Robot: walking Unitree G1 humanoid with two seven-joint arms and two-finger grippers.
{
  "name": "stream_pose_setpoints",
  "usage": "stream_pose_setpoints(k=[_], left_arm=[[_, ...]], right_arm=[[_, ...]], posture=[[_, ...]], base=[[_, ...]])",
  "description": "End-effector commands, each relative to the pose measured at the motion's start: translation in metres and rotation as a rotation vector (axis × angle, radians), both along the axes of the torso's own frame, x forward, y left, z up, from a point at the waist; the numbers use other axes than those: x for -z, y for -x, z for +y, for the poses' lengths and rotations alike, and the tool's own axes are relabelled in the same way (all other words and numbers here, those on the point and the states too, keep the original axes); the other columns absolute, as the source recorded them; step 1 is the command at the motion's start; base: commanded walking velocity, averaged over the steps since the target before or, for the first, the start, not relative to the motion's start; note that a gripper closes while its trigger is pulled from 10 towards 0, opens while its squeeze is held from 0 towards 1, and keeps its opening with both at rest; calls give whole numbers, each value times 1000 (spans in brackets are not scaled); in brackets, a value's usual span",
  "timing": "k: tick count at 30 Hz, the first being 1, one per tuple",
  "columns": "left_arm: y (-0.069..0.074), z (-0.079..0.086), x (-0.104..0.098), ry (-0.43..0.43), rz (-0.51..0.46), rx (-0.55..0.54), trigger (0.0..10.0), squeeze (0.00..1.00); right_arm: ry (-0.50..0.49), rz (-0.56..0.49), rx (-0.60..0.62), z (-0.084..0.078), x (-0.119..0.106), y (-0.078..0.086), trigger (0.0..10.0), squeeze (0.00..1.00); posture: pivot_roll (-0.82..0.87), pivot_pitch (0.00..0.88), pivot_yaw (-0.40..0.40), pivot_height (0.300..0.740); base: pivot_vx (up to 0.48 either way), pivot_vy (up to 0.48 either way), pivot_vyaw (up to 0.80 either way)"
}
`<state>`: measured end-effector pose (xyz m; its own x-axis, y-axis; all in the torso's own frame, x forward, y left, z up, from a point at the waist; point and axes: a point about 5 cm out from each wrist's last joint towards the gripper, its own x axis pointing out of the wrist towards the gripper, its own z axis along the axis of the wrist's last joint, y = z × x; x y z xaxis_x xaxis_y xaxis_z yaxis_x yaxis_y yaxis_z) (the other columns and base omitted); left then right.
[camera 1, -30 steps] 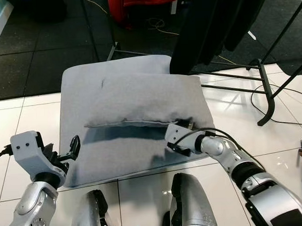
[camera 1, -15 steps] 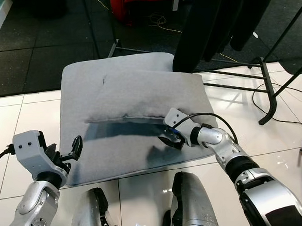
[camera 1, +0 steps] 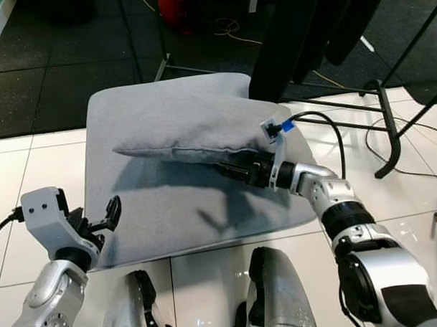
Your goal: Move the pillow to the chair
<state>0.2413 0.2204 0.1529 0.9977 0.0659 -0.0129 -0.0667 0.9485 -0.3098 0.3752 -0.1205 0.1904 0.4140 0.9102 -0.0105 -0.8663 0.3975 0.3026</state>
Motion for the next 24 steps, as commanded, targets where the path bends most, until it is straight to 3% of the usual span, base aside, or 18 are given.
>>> stream_pose_setpoints(k=[1, 3, 6, 7, 9, 10, 11, 13, 14, 16, 18, 19, 21, 23, 24], left_arm=[[4, 3, 4, -7, 26, -11, 10000, 0], [4, 3, 4, -5, 26, -9, 10000, 0], [4, 3, 4, -5, 26, -9, 10000, 0], [3, 2, 4, -2, 27, -8, 10000, 0], [3, 2, 4, -2, 27, -8, 10000, 0], [2, 1, 5, 2, 26, -6, 10000, 0], [2, 1, 5, 2, 26, -6, 10000, 0], [2, 1, 5, 4, 25, -5, 10000, 0], [2, 1, 5, 6, 25, -5, 10000, 0], [2, 1, 5, 6, 25, -5, 10000, 0], [2, -1, 5, 9, 25, -3, 10000, 0], [2, -1, 5, 9, 25, -3, 10000, 0], [2, -2, 5, 13, 23, -3, 10000, 0], [2, -2, 5, 13, 23, -3, 10000, 0], [3, -3, 5, 14, 22, -3, 10000, 0]], right_arm=[[-15, 27, -49, 3, 5, 5, 10000, 0], [23, 17, -111, 7, 9, 12, 10000, 0], [23, 17, -111, 7, 9, 12, 10000, 0], [41, 7, -234, 12, 9, 25, 10000, 0], [41, 7, -234, 12, 9, 25, 10000, 0], [84, -42, -437, 23, 8, 53, 10000, 0], [84, -42, -437, 23, 8, 53, 10000, 0], [304, -172, -328, 28, 23, 46, 10000, 0], [502, -275, -204, 24, 36, 34, 10000, 0], [502, -275, -204, 24, 36, 34, 10000, 0], [809, -459, -26, 10, 52, 18, 10000, 0], [809, -459, -26, 10, 52, 18, 10000, 0], [994, -565, 51, -3, 59, 13, 10000, 0], [994, -565, 51, -3, 59, 13, 10000, 0], [1085, -625, 75, -9, 61, 12, 10000, 0]], posture=[[-47, 349, -36, 500], [-50, 345, -39, 500], [-50, 345, -39, 500], [-53, 343, -41, 500], [-53, 343, -41, 500], [-53, 342, -41, 500], [-53, 342, -41, 500], [-63, 342, -41, 500], [-64, 343, -42, 500], [-64, 343, -42, 500], [-65, 344, -46, 500], [-65, 344, -46, 500], [-63, 347, -49, 500], [-63, 347, -49, 500], [-63, 351, -52, 500]], base=[[0, 0, 0], [0, 0, 0], [0, 0, 0], [0, 0, 0], [0, 0, 0], [0, 0, 0], [0, 0, 0], [0, 0, 0], [0, 0, 0], [0, 0, 0], [0, 0, 0], [0, 0, 0], [0, 0, 0], [0, 0, 0], [0, 0, 0]])
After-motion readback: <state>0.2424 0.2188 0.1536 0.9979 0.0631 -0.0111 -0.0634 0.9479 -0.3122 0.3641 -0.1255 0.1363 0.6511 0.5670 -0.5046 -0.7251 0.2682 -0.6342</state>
